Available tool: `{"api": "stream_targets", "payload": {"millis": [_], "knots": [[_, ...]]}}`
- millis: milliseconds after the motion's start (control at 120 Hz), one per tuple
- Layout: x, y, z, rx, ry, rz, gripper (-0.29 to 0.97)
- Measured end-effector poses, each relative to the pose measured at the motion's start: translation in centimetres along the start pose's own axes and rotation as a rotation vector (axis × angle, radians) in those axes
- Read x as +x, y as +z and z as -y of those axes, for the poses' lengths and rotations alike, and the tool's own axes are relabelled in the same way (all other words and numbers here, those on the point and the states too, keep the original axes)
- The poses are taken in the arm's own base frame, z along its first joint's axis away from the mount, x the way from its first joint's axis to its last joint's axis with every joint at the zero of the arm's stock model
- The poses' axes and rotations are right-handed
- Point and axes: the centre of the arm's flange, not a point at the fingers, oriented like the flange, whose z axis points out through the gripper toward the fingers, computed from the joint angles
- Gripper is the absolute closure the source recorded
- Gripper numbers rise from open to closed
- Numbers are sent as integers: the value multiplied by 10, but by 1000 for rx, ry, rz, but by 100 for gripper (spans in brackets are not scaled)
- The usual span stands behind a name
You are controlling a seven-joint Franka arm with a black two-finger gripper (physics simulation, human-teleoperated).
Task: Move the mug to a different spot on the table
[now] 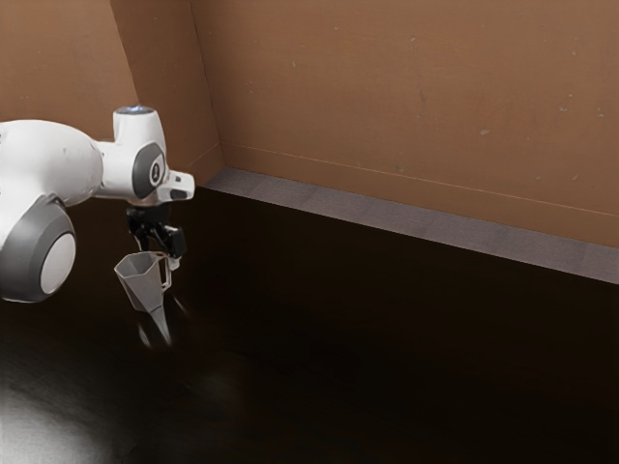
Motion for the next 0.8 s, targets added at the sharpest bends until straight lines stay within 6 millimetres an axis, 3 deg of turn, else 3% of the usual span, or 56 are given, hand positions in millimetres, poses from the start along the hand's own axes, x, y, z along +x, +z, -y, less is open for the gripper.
{"api": "stream_targets", "payload": {"millis": [633,800], "knots": [[-4,18,5,-2,-12,10,0],[-4,18,5,-1,-8,8,8]]}}
